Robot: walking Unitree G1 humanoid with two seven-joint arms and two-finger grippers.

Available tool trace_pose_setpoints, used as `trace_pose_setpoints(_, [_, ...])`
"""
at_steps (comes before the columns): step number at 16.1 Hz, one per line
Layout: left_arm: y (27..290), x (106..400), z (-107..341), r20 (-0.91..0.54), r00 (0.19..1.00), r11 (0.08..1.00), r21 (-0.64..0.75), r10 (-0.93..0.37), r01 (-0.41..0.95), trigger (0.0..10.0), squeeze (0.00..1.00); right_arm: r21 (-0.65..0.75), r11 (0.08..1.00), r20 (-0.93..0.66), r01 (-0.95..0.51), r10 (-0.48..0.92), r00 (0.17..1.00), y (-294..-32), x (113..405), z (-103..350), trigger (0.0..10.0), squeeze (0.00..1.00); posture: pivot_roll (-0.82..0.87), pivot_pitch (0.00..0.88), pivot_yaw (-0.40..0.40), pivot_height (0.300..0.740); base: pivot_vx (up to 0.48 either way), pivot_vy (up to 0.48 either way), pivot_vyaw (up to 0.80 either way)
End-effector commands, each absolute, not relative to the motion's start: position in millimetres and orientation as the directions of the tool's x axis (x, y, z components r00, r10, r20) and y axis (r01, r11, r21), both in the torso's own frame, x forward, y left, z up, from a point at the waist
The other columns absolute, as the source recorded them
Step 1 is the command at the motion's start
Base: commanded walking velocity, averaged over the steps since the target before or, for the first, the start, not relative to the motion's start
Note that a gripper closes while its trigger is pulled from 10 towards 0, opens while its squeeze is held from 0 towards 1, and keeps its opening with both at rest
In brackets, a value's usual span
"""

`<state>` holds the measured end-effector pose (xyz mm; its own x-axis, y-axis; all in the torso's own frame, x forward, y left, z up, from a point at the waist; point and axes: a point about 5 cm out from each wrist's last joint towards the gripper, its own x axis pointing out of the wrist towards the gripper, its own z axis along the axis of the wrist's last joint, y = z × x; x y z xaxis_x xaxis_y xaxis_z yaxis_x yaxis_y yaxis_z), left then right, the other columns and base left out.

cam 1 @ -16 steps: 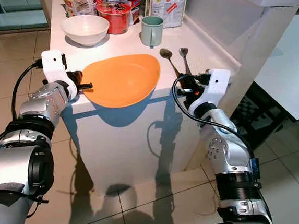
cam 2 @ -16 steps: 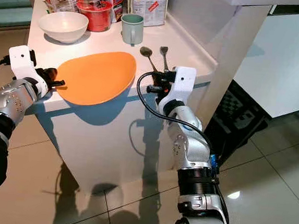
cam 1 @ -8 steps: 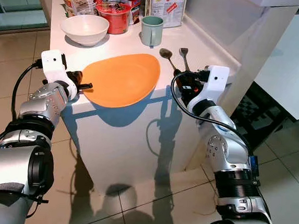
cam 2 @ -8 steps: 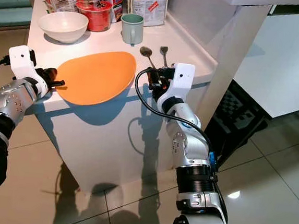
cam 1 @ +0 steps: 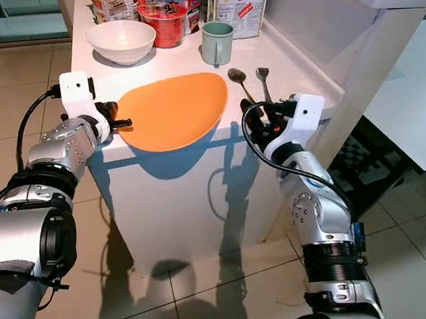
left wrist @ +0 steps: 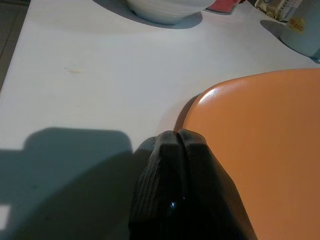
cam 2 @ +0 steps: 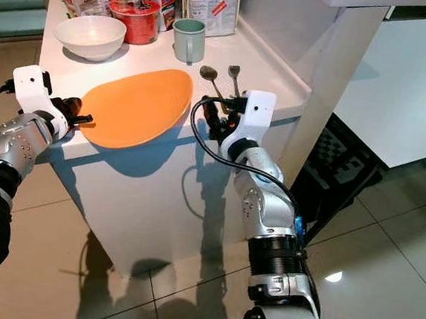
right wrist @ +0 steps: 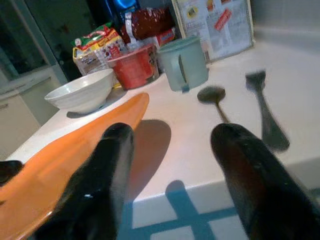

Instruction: Setting the table

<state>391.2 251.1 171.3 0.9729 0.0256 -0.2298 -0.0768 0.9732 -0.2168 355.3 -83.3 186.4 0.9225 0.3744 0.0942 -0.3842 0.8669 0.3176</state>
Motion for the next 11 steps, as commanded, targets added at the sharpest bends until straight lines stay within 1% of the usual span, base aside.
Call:
trace_pose_setpoints(1, [250.1,386.0,154.0,-0.309,0.951,0.974,-0.209,0.020,-0.088,0.0,0.00,0.384,0.845,0.072,-0.373,0.375,0.924,-82.7,355.7,184.6,10.0,0.00,0.14,0.069,0.038,0.740,0.000,0.000,0.00])
trace_pose_setpoints(3, [250.2,386.3,154.8,-0.307,0.951,0.974,-0.208,0.020,-0.087,0.0,0.00,0.437,0.812,0.077,-0.388,0.396,0.915,-78.5,355.9,184.0,10.0,0.00,0.14,0.069,0.038,0.740,0.000,0.000,0.00])
trace_pose_setpoints(5, [249.8,386.5,155.0,-0.307,0.952,0.975,-0.207,0.017,-0.084,0.0,0.00,0.484,0.775,0.076,-0.406,0.425,0.902,-68.9,355.9,184.3,10.0,0.00,0.14,0.064,0.040,0.740,0.000,0.000,0.00])
trace_pose_setpoints(7, [249.5,386.7,155.4,-0.306,0.952,0.975,-0.207,0.015,-0.082,0.0,0.00,0.493,0.752,0.094,-0.437,0.454,0.886,-57.6,355.9,187.9,10.0,0.00,0.14,0.060,0.040,0.740,0.000,0.000,0.00])
trace_pose_setpoints(11, [247.6,387.9,157.3,-0.299,0.954,0.975,-0.211,0.008,-0.075,0.0,0.00,0.455,0.725,0.143,-0.516,0.513,0.846,-38.3,355.8,198.5,10.0,0.00,0.15,0.056,0.035,0.740,0.000,0.000,0.00])
